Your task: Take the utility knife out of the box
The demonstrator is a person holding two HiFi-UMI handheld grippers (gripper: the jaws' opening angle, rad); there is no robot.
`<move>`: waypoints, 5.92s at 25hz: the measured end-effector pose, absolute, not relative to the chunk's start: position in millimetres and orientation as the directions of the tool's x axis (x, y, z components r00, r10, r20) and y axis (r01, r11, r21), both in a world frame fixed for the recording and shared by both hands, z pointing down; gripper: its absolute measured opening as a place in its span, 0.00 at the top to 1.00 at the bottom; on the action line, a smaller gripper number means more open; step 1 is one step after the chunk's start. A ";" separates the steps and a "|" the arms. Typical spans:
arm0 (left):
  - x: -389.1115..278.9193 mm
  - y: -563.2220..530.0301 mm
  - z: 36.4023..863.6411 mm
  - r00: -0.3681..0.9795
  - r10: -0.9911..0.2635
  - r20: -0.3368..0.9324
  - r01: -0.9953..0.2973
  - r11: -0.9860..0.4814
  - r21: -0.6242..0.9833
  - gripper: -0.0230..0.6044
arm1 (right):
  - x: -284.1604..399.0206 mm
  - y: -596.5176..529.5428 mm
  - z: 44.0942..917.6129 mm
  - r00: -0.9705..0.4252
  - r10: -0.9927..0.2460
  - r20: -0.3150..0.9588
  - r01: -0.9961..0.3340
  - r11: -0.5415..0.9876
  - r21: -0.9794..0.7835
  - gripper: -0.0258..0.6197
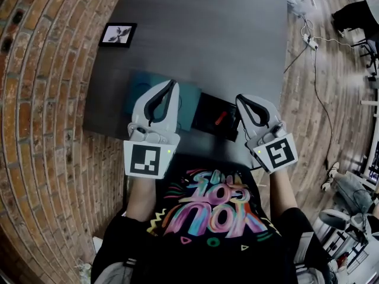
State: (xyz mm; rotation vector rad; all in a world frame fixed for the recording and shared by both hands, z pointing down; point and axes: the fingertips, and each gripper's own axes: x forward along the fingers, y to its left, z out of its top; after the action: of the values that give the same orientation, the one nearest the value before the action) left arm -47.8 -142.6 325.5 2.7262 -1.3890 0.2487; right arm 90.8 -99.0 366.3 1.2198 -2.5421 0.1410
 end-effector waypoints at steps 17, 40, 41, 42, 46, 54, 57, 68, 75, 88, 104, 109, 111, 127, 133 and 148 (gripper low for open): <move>-43.6 -141.6 328.0 0.607 -0.776 0.172 -0.786 -0.618 -0.010 0.96 | 69.0 -71.7 451.6 -0.690 -0.459 0.559 -0.557 0.830 -0.006 0.80; -43.9 -141.3 337.9 0.609 -0.772 0.181 -0.786 -0.617 0.013 0.96 | 56.1 -24.0 554.2 -0.489 -0.045 0.871 0.044 0.996 0.076 0.72; -44.5 -141.4 337.9 0.607 -0.774 0.182 -0.788 -0.615 0.013 0.96 | 56.4 -23.2 556.9 -0.475 -0.031 0.879 0.067 0.995 0.071 0.71; -45.2 -141.5 337.7 0.604 -0.776 0.182 -0.790 -0.613 0.011 0.96 | 56.4 -22.7 559.1 -0.464 -0.018 0.886 0.088 0.994 0.066 0.71; -49.6 -138.9 337.7 0.599 -0.781 0.179 -0.794 -0.607 0.008 0.96 | 55.3 -21.2 565.5 -0.420 0.012 0.907 0.166 0.984 0.063 0.70; -53.1 -129.5 341.7 0.596 -0.782 0.183 -0.798 -0.603 0.021 0.96 | 70.3 -15.9 582.9 -0.261 0.059 0.963 0.362 0.931 0.041 0.70; -51.9 -127.9 342.1 0.596 -0.782 0.181 -0.798 -0.602 0.028 0.96 | 72.7 -17.7 588.3 -0.226 0.056 0.973 0.396 0.917 0.040 0.70; -45.4 -121.9 343.3 0.605 -0.777 0.171 -0.793 -0.606 0.053 0.96 | 72.4 -13.5 596.8 -0.130 0.106 0.986 0.482 0.875 -0.031 0.77; -47.9 -120.2 344.8 0.601 -0.781 0.172 -0.798 -0.600 0.061 0.96 | 71.9 -12.3 596.7 -0.128 0.131 0.983 0.472 0.880 -0.055 0.78; -48.7 -120.3 341.6 0.606 -0.778 0.165 -0.793 -0.607 0.050 0.96 | 74.0 -6.4 595.6 -0.133 0.149 0.980 0.494 0.867 -0.065 0.88; -46.8 -129.7 334.8 0.636 -0.758 0.149 -0.770 -0.637 0.047 0.96 | 51.3 -34.5 537.6 -0.335 -0.017 0.942 0.329 0.935 0.134 0.88; -37.8 -136.6 332.8 0.654 -0.741 0.153 -0.753 -0.656 0.046 0.96 | 50.2 -54.3 504.2 -0.404 -0.130 0.906 0.245 0.938 0.244 0.88; -35.6 -138.3 332.2 0.663 -0.733 0.151 -0.745 -0.666 0.039 0.96 | 48.3 -61.1 490.4 -0.433 -0.176 0.884 0.197 0.939 0.283 0.88; -32.2 -154.3 330.2 0.697 -0.700 0.156 -0.712 -0.702 0.031 0.96 | 59.3 -103.2 377.9 -0.612 -0.559 0.560 -0.421 0.829 0.367 0.88; -32.2 -160.1 330.6 0.702 -0.695 0.157 -0.707 -0.706 0.034 0.96 | 73.6 -111.2 352.1 -0.592 -0.689 0.418 -0.593 0.724 0.353 0.88; -29.2 -154.3 332.6 0.701 -0.693 0.168 -0.707 -0.707 0.031 0.96 | 105.6 -104.9 313.2 -0.521 -0.852 0.056 -0.848 0.524 0.083 0.88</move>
State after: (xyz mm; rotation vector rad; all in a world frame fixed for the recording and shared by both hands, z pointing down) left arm -29.2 -154.3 332.6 2.8105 -1.1597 0.2194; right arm 105.6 -104.9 313.2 1.4887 -2.6639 -0.0691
